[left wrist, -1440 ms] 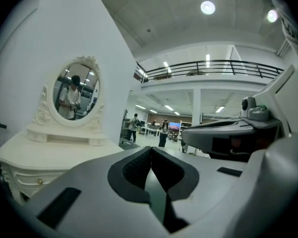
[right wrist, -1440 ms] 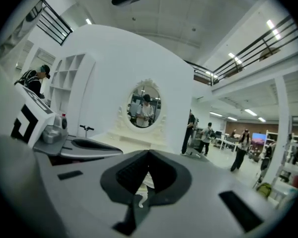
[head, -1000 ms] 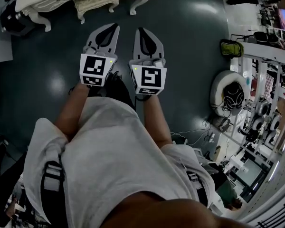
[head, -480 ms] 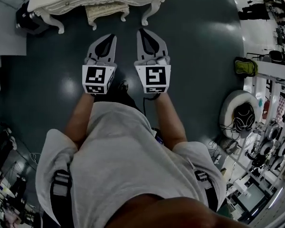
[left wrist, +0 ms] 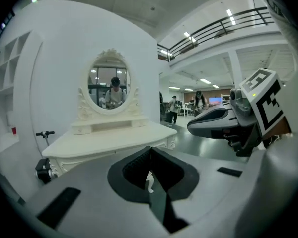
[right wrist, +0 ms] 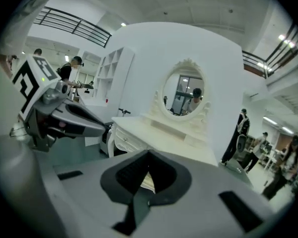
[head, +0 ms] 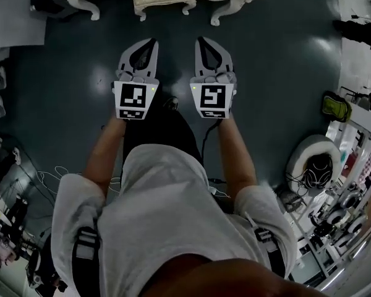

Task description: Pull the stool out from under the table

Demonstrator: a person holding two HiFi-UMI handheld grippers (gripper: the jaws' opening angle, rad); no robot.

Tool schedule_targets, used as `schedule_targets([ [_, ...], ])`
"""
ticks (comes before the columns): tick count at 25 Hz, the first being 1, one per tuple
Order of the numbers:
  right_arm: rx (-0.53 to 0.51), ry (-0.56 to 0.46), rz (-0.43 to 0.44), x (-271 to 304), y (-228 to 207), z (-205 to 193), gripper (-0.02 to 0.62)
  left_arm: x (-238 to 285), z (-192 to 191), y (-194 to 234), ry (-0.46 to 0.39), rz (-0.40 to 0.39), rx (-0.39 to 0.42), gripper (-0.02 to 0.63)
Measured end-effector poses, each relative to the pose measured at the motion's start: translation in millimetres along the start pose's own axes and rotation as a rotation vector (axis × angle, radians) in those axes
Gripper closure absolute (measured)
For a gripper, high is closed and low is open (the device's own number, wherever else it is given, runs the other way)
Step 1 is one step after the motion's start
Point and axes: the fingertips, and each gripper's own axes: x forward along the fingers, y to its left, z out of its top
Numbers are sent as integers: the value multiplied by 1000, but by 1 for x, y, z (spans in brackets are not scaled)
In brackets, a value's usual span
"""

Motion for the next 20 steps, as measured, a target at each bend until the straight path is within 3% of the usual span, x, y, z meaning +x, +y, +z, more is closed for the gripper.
schedule_targets([
  [9, -66, 119, 68, 116, 24, -55, 583, 71, -94, 92, 111, 72, 0, 599],
  [14, -77, 178, 93, 176, 28, -93, 583, 113, -142, 114, 156, 90, 76, 599],
  [20, -61, 261, 149, 241, 46, -146, 583, 157, -200, 151, 181, 113, 36, 600],
])
